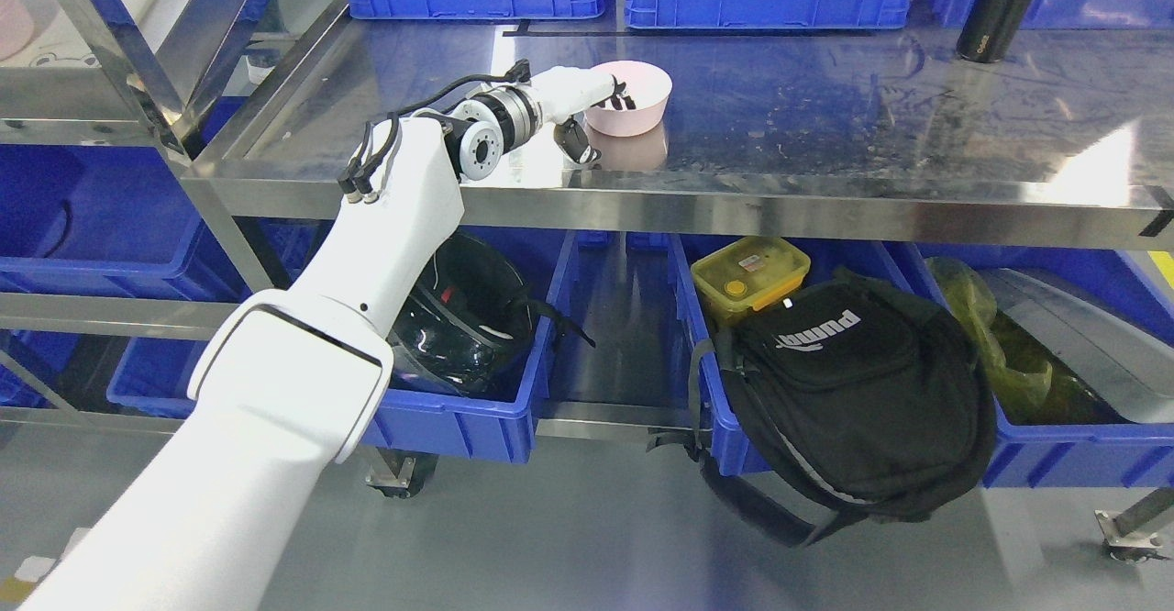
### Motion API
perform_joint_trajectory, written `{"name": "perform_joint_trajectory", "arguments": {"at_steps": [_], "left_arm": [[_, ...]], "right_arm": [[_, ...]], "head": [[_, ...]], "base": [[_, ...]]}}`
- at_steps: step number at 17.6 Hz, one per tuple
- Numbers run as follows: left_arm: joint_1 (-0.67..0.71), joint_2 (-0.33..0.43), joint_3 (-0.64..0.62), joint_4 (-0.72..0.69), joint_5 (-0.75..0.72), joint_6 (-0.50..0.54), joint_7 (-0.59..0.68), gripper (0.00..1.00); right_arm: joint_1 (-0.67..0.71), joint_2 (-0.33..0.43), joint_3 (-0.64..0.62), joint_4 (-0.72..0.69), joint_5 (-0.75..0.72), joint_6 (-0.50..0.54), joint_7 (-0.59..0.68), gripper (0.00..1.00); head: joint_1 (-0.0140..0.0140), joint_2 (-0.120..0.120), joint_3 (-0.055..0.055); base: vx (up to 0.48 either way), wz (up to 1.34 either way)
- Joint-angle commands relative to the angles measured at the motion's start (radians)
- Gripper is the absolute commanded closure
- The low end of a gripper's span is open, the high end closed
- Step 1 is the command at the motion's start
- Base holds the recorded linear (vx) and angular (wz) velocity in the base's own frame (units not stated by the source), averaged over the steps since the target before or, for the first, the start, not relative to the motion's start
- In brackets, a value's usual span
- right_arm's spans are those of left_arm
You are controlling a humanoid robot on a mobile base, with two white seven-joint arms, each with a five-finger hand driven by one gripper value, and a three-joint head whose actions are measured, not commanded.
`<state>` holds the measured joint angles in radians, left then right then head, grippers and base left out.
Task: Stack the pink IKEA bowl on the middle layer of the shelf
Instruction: 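Close the left hand fingers on the pink bowl's rim, then lift the pink bowl off the shelf with the left hand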
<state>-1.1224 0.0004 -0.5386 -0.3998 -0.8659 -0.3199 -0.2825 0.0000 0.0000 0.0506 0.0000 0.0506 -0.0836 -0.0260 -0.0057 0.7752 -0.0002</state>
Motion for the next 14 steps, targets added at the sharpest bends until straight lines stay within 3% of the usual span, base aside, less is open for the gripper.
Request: {"name": "perform_joint_trajectory", "arguments": {"at_steps": [1, 2, 5, 9, 11, 14], "left_arm": [[0.0, 0.017, -0.052, 0.033, 0.007, -0.001, -0.006, 0.43], [0.0, 0.017, -0.052, 0.032, 0.005, -0.001, -0.007, 0.46], [0.0, 0.017, -0.049, 0.022, 0.004, -0.001, -0.021, 0.71], [0.0, 0.017, -0.012, 0.018, 0.002, 0.001, -0.029, 0.93], [0.0, 0.017, 0.047, 0.0, 0.004, -0.001, -0.029, 1.0], [0.003, 0.017, 0.162, -0.106, 0.005, -0.01, -0.035, 1.0]], "right_arm": [[0.021, -0.017, 0.0, -0.017, 0.0, 0.001, 0.0, 0.0], [0.021, -0.017, 0.0, -0.017, 0.0, 0.001, 0.0, 0.0], [0.021, -0.017, 0.0, -0.017, 0.0, 0.001, 0.0, 0.0], [0.021, -0.017, 0.0, -0.017, 0.0, 0.001, 0.0, 0.0], [0.021, -0.017, 0.0, -0.017, 0.0, 0.001, 0.0, 0.0], [0.021, -0.017, 0.0, -0.017, 0.0, 0.001, 0.0, 0.0]], "head": [[0.0, 0.0, 0.0], [0.0, 0.0, 0.0], [0.0, 0.0, 0.0], [0.0, 0.0, 0.0], [0.0, 0.0, 0.0], [0.0, 0.0, 0.0]], "base": [[0.0, 0.0], [0.0, 0.0], [0.0, 0.0], [0.0, 0.0], [0.0, 0.0], [0.0, 0.0]]}}
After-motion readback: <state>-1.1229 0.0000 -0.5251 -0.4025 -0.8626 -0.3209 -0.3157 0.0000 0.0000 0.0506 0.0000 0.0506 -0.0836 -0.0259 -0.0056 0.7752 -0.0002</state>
